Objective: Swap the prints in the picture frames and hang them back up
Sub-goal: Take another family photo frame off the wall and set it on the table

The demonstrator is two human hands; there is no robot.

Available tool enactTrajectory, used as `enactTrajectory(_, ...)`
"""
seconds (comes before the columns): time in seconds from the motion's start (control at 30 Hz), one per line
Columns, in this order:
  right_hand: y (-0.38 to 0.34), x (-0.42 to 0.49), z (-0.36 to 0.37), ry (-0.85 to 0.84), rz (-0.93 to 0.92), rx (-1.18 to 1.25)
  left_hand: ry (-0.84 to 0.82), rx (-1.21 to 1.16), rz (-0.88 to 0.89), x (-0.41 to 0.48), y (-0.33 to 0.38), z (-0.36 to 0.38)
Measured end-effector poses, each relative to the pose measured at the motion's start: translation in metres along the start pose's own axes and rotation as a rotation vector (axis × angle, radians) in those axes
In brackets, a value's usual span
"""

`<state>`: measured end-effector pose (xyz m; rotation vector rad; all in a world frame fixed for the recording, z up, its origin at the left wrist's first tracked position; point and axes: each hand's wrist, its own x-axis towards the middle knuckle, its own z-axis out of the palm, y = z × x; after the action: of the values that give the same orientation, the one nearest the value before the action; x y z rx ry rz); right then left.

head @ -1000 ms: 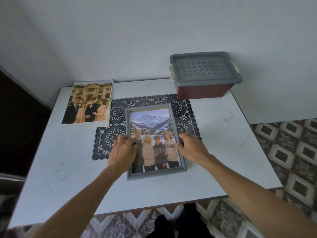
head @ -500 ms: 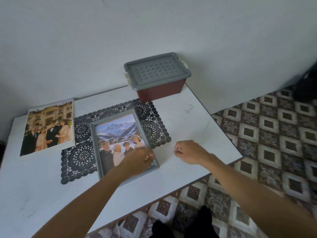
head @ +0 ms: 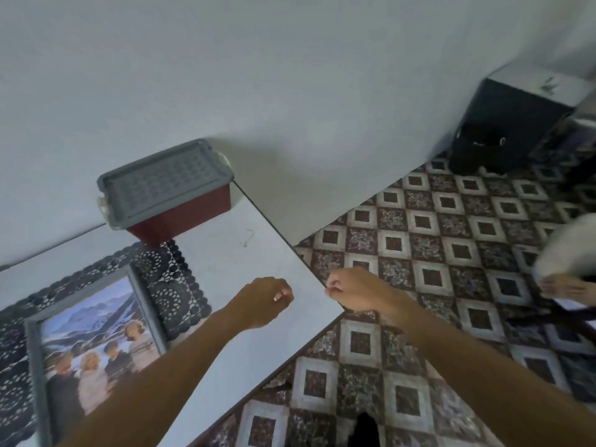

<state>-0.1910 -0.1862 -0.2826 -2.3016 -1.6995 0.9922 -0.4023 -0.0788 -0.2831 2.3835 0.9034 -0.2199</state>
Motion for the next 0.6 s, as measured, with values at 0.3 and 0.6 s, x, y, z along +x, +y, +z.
enactTrajectory(0.3, 0.124, -0.014, -0.065, 0.028, 0.071, 0.028, -0.112, 0.008, 0.097, 0.102, 0.111, 0.017)
enactTrajectory(0.6, 0.193, 0.012, -0.125, 0.103, 0.087, 0.052, -0.078, 0.034, 0.111, 0.187, 0.153, 0.001)
